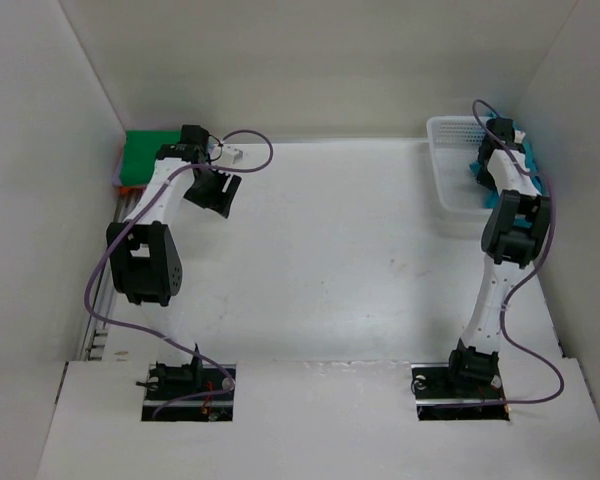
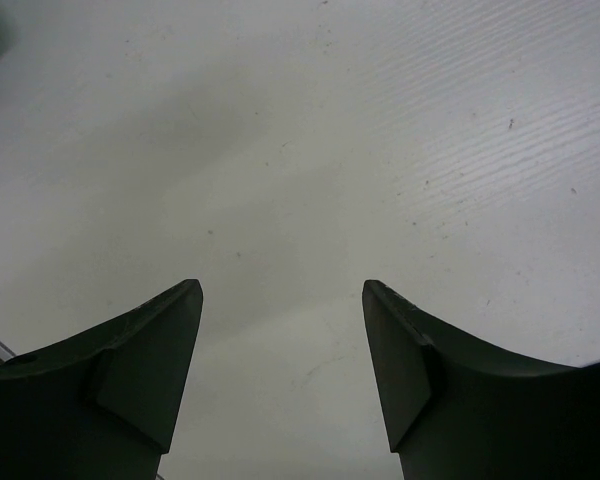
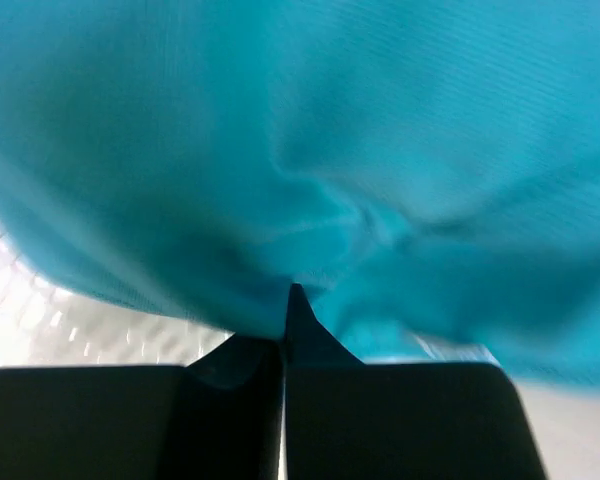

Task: Fold and stack the t-shirts
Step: Grab crumpled tshirt from bin with the right arm, then move the tshirt to the center of the board

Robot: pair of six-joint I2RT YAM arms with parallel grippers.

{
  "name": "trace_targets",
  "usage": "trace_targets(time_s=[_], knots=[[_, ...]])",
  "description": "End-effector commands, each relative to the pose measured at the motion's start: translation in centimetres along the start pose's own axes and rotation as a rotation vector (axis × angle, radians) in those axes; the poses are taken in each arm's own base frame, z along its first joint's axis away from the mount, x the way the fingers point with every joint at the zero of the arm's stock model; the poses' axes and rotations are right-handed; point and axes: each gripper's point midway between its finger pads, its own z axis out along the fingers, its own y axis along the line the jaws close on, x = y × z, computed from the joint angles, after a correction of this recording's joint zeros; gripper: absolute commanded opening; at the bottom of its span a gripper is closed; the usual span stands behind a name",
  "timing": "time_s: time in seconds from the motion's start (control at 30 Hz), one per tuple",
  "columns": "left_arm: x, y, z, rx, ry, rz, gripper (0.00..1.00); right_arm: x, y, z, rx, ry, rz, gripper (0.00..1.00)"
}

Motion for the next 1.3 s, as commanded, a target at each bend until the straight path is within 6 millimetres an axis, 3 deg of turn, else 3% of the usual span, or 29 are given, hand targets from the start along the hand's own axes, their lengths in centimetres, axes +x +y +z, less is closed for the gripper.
trace_targets(time_s=[0.0, 0.1, 0.2, 0.27, 0.3, 0.4, 0.47, 0.53, 0.67, 0.73, 0.83, 0.97, 1.03, 1.07, 1.13, 1.17, 1.2, 1.27], knots=[[-2.1, 0.8, -2.0, -0.040, -0.067, 0.020, 0.64, -8.9, -1.8, -10.2, -0.062, -0.271, 0.115, 0.00], [-2.5, 1.4, -2.7, -0.048, -0.095, 0.001, 0.64, -14.0, -1.9, -20.2, -0.144, -0.480, 0.173, 0.00], [-2.7, 2.4, -3.4, -0.063, -0.125, -0.032, 0.64, -17.6, -2.0, -31.9, -0.265, -0.697, 0.216, 0.00], [-2.9, 2.9, -3.7, -0.062, -0.148, -0.065, 0.63, -18.6, -1.6, -38.9, -0.352, -0.814, 0.223, 0.00], [-2.9, 3.2, -3.9, -0.061, -0.163, -0.085, 0.63, -18.6, -1.3, -43.9, -0.420, -0.894, 0.220, 0.00], [-3.1, 3.7, -4.5, -0.049, -0.201, -0.143, 0.62, -17.6, -1.5, -54.1, -0.561, -1.061, 0.216, 0.00], [-3.1, 3.8, -5.0, -0.043, -0.217, -0.154, 0.62, -16.1, -2.1, -59.7, -0.661, -1.141, 0.237, 0.00], [-3.1, 4.2, -5.7, -0.049, -0.235, -0.160, 0.62, -14.7, -2.3, -63.4, -0.758, -1.187, 0.252, 0.00], [-3.2, 5.2, -6.9, -0.068, -0.264, -0.181, 0.62, -11.6, -2.1, -68.6, -0.969, -1.220, 0.289, 0.00], [-3.1, 5.6, -7.1, -0.075, -0.268, -0.191, 0.62, -10.5, -0.7, -68.4, -1.019, -1.194, 0.289, 0.00], [-2.8, 6.0, -7.3, -0.081, -0.269, -0.203, 0.62, -8.0, 3.7, -64.8, -1.070, -1.043, 0.277, 0.00], [-2.6, 6.1, -7.5, -0.094, -0.266, -0.196, 0.62, -2.5, 11.4, -56.2, -1.125, -0.747, 0.210, 0.09], [-2.3, 5.9, -7.4, -0.095, -0.258, -0.190, 0.62, 0.9, 15.1, -49.9, -1.099, -0.554, 0.158, 0.22], [-2.1, 5.7, -7.2, -0.093, -0.250, -0.182, 0.62, 2.6, 16.4, -46.1, -1.058, -0.455, 0.130, 0.33], [-1.6, 5.2, -6.7, -0.089, -0.232, -0.163, 0.62, 5.4, 17.6, -39.1, -0.943, -0.293, 0.074, 0.43], [-1.3, 4.8, -6.3, -0.084, -0.217, -0.151, 0.62, 6.6, 17.6, -36.7, -0.894, -0.234, 0.056, 0.46], [-0.9, 4.3, -5.9, -0.079, -0.203, -0.135, 0.62, 7.5, 17.3, -35.3, -0.860, -0.202, 0.042, 0.49], [0.2, 2.5, -5.1, -0.041, -0.166, -0.091, 0.62, 8.3, 16.4, -34.5, -0.837, -0.205, 0.024, 0.56]])
